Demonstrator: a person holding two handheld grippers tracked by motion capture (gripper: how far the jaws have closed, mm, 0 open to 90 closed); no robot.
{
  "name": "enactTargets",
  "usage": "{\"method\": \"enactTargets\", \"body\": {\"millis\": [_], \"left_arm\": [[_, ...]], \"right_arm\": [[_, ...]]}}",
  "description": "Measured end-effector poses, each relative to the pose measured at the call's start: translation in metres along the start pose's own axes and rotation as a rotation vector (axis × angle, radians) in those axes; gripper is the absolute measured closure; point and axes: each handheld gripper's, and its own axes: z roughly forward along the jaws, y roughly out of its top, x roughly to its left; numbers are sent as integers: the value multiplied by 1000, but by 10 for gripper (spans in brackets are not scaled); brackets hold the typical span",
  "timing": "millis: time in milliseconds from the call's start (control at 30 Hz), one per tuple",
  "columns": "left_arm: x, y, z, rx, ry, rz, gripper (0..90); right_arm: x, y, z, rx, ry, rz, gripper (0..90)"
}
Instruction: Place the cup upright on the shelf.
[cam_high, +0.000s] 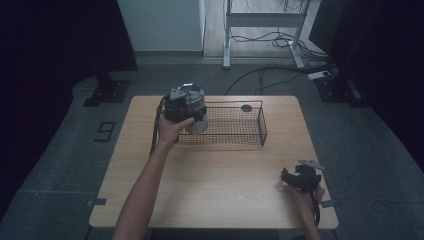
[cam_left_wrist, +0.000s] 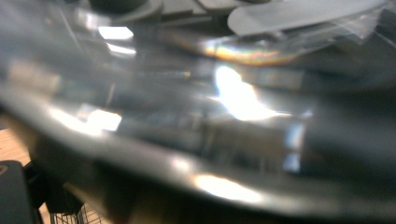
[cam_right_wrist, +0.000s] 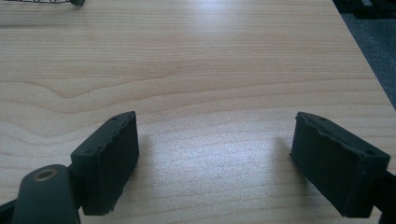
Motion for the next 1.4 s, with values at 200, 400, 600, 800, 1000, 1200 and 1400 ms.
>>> {"method": "enactTargets", "body": {"millis": [200,400,600,800,1000,1200,1400], "left_arm": [[8,-1,15,14,13,-12,36],[8,1,24,24,31,-1,36],[3,-4,42,36,41,7,36],[2,-12,59,45,49,-11,36],[6,-21,71,70,54,-24,36],[12,-33,79,100,70,-40,35],[14,-40,82,111,74,-42,35]], "right_arm": [[0,0,0,-2,0,1,151],[0,0,0,-1,0,0,152],[0,0,0,-1,0,1,152],[0,0,0,-1,0,0,152],[0,0,0,-1,0,0,153],[0,0,0,-1,0,0,153],[0,0,0,-1,0,0,153]]}}
